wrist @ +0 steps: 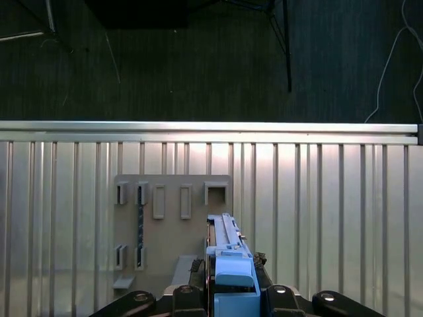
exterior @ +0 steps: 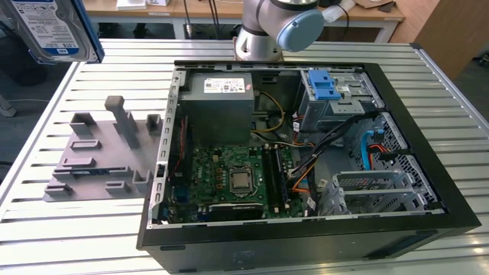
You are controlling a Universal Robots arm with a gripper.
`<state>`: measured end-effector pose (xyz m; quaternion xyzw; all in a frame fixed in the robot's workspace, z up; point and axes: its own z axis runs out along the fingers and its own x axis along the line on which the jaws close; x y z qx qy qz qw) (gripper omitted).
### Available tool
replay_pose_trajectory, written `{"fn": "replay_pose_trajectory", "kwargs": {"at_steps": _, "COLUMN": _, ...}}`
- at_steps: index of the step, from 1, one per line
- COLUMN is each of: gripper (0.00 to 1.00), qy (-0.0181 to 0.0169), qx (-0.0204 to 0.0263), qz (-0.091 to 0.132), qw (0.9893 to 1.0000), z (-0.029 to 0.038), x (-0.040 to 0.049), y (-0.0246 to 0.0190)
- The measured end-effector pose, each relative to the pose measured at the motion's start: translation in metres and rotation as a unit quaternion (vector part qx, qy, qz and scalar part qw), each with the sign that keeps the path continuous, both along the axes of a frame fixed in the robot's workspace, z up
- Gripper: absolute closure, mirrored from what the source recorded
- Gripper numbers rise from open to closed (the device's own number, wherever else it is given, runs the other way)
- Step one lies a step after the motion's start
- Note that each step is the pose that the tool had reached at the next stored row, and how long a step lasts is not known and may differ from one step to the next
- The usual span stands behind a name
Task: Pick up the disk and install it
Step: 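Pick up the disk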
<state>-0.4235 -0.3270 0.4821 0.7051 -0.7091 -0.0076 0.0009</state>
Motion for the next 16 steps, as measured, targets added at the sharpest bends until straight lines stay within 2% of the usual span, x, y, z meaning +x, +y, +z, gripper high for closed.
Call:
{"fn": "replay_pose_trajectory", "kwargs": {"at_steps": 3, "gripper": 0.64, "qy": 0.0000, "qx": 0.0000, "qz": 0.000, "qw": 1.0000, "z": 0.0000, "x": 0.0001, "y": -0.0001}}
{"fn": "replay_pose_trajectory", "kwargs": {"at_steps": 6, "gripper": 0.64, "qy": 0.0000, "qx": 0.0000, "qz": 0.000, "qw": 1.0000, "z": 0.0000, "x": 0.0004, "y": -0.0028}}
{"fn": "replay_pose_trajectory", "kwargs": {"at_steps": 9, "gripper": 0.64, "qy": 0.0000, "qx": 0.0000, "qz": 0.000, "qw": 1.0000, "z": 0.0012, "x": 0.0005, "y": -0.0034}}
{"fn": "replay_pose_trajectory", "kwargs": {"at_steps": 16, "gripper": 0.64, "qy": 0.0001, "qx": 0.0006, "qz": 0.000, "qw": 1.0000, "z": 0.0126, "x": 0.0009, "y": -0.0035}}
